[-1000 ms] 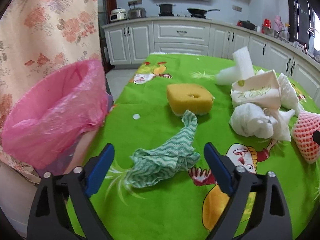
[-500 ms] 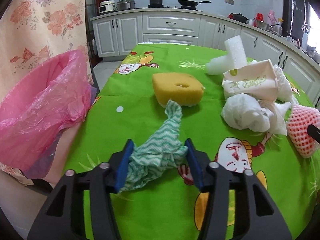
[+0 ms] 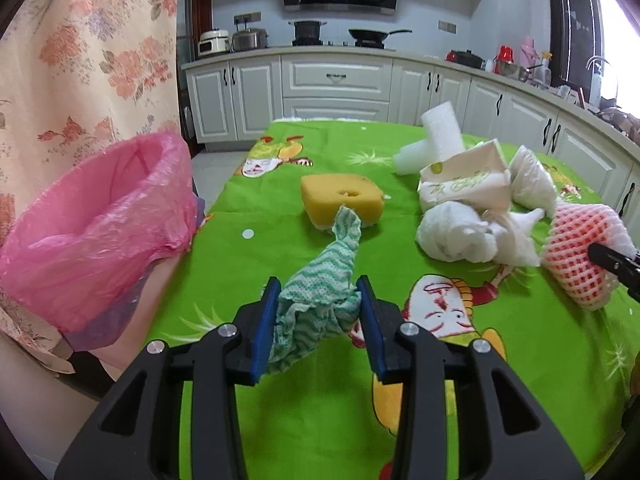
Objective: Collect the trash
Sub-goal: 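Grasp the green-white cloth with the left tool while the right tool grasps the pink foam net, then carry the cloth and net over the pink bin and open both tools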
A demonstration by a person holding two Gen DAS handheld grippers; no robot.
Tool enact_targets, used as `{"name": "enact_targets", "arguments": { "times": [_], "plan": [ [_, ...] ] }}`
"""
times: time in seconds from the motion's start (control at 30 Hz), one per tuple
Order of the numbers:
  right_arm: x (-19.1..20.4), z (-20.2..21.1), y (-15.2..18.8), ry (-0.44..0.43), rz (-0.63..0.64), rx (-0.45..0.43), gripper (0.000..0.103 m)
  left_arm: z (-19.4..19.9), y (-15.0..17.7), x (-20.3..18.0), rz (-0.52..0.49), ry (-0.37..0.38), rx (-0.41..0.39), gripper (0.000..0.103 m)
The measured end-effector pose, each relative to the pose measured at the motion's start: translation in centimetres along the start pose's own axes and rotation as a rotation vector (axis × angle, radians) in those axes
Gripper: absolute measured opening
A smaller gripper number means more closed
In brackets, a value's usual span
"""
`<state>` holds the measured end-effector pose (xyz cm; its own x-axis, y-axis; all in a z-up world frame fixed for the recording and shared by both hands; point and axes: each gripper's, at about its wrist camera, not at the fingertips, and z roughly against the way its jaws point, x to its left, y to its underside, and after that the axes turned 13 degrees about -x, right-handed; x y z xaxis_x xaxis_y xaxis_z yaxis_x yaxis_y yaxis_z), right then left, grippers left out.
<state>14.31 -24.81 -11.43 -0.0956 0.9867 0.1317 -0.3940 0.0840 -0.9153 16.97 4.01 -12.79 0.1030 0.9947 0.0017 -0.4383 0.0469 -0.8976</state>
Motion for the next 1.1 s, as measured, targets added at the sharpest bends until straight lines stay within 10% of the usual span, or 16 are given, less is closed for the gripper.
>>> {"name": "enact_targets", "arguments": {
  "times": [1.1],
  "plan": [
    [14.8,1.5,-1.2,-0.324,0.237,-0.008,0.034,11.1,0.2,6.3,0.101,-0.095,-0.191,0.038]
  ]
}}
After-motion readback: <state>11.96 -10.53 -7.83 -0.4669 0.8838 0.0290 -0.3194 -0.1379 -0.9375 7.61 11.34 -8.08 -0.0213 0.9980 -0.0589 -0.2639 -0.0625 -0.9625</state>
